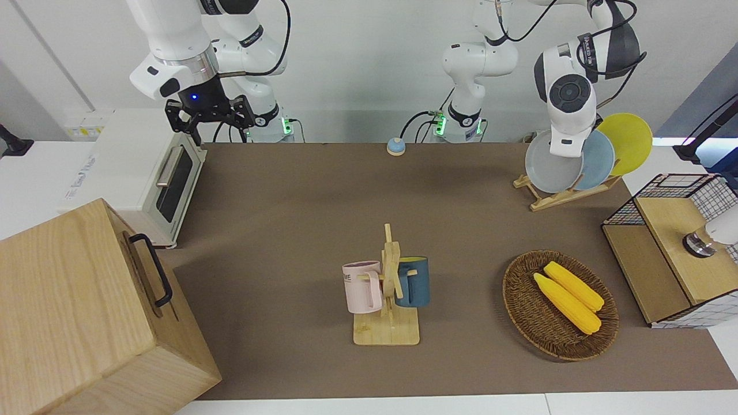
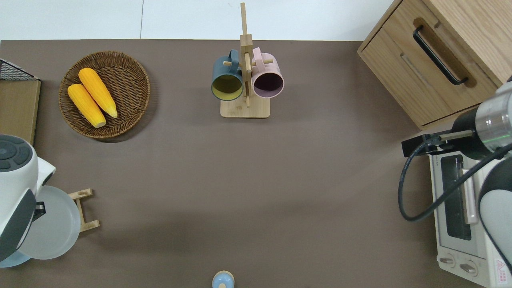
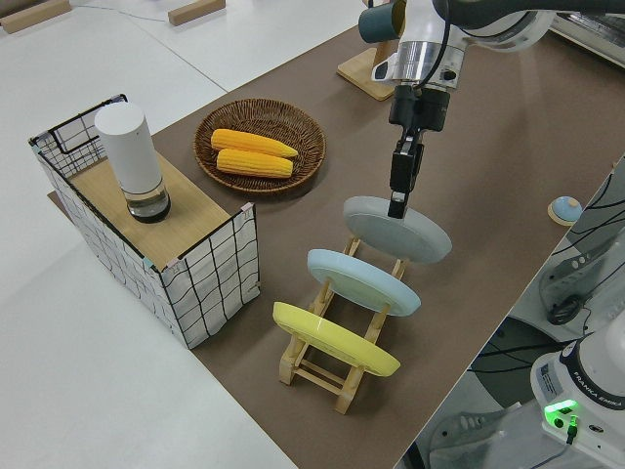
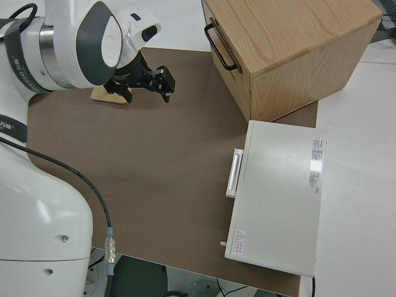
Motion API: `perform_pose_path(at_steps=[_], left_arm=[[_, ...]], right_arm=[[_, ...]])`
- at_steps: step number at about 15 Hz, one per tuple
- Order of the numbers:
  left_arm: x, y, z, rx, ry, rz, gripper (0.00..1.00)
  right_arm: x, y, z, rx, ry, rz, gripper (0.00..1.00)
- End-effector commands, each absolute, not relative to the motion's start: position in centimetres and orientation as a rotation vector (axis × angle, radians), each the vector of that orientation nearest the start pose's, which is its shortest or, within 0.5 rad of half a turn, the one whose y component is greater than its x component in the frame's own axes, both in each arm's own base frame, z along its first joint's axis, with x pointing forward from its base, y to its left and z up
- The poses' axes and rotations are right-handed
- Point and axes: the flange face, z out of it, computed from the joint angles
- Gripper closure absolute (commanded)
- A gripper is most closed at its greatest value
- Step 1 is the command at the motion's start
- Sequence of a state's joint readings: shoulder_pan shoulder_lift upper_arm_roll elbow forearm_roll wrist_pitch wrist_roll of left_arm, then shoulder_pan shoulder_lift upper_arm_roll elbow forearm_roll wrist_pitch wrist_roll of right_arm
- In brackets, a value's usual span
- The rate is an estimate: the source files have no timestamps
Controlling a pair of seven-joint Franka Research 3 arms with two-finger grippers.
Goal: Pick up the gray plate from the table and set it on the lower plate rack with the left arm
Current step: 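Carry the gray plate to the wooden rack and tilt it upright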
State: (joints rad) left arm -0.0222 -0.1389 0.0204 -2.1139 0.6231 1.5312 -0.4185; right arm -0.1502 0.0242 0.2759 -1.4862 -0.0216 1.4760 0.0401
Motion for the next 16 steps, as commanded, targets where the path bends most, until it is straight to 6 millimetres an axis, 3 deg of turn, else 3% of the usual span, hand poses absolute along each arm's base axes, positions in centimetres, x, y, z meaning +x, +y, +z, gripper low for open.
perform_pose_path(at_steps=[1, 10, 14, 15, 16], left_arm=[[46.6, 5.8, 45.9, -2.336, -0.367, 0.367, 1.0], [47.4, 3.4, 43.3, -2.28, -0.439, 0.322, 1.0], [47.4, 3.2, 43.0, -2.286, -0.432, 0.32, 1.0], [47.4, 3.2, 43.0, -2.288, -0.432, 0.319, 0.97], [47.4, 3.1, 42.9, -2.289, -0.428, 0.321, 0.78]], right_arm=[[54.6, 6.3, 64.7, -3.159, -0.108, 0.054, 0.017], [54.7, 6.3, 64.7, -3.159, -0.108, 0.057, 0.017], [54.7, 6.3, 64.7, -3.159, -0.111, 0.057, 0.017], [54.6, 6.3, 64.7, -3.159, -0.108, 0.054, 0.017], [54.6, 6.3, 64.7, -3.159, -0.108, 0.054, 0.017]])
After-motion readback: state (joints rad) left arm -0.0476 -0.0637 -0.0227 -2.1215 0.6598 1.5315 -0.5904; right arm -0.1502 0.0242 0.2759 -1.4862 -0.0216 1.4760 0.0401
